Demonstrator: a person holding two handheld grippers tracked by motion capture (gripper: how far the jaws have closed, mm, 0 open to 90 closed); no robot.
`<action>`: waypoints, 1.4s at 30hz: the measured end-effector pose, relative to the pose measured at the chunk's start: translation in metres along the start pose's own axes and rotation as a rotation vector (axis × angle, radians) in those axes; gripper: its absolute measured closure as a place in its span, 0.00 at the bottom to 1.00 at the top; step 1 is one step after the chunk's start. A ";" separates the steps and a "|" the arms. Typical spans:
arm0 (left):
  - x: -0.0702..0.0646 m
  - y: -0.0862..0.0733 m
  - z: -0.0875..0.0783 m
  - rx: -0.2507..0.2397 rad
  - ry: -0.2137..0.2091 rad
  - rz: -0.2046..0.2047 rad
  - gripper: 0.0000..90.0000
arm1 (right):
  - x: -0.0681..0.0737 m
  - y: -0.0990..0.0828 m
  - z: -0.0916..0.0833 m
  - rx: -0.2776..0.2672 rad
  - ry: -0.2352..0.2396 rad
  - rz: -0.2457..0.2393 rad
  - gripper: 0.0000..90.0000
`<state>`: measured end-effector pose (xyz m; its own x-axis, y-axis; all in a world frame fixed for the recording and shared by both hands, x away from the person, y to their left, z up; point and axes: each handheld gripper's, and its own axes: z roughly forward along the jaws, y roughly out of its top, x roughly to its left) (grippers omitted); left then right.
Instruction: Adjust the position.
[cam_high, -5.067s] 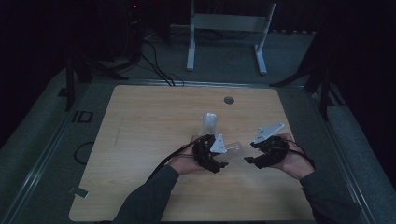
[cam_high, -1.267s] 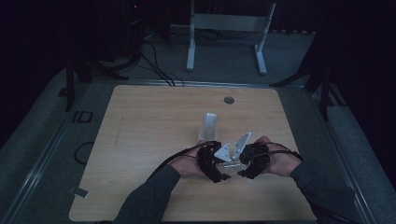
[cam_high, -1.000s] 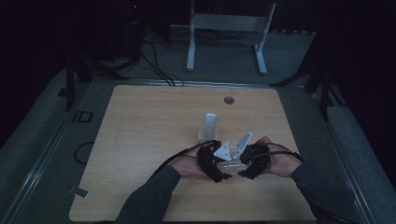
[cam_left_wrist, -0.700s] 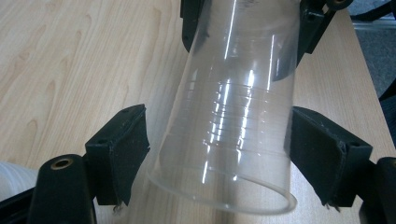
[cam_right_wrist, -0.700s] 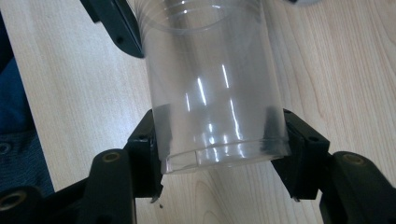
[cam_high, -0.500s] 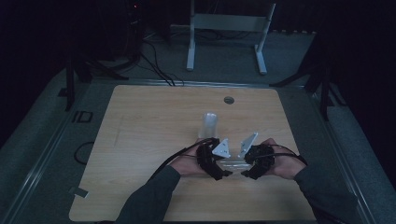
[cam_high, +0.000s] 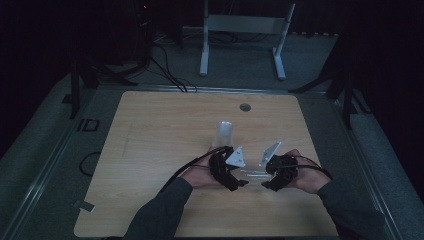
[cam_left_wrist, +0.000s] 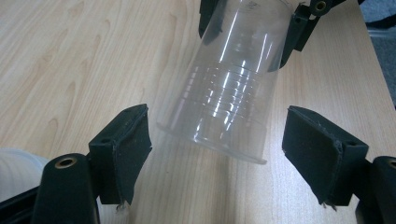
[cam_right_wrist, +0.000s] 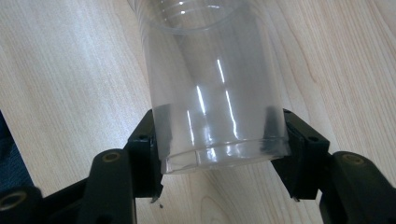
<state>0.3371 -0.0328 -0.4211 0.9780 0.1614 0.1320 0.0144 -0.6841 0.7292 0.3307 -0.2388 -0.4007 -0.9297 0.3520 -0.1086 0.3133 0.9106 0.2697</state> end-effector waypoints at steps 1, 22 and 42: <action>0.000 0.000 0.000 -0.002 0.001 0.000 0.26 | -0.001 -0.001 0.000 -0.001 -0.002 0.007 0.46; 0.004 -0.003 0.001 -0.015 0.041 -0.046 0.27 | -0.014 -0.018 0.012 -0.046 -0.077 0.208 0.46; 0.004 -0.006 0.005 -0.019 0.059 -0.068 0.27 | -0.016 -0.035 0.017 -0.125 -0.161 0.410 0.47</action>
<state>0.3423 -0.0315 -0.4281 0.9610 0.2491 0.1204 0.0763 -0.6568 0.7502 0.3383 -0.2725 -0.4244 -0.6885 0.7163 -0.1134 0.6143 0.6592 0.4337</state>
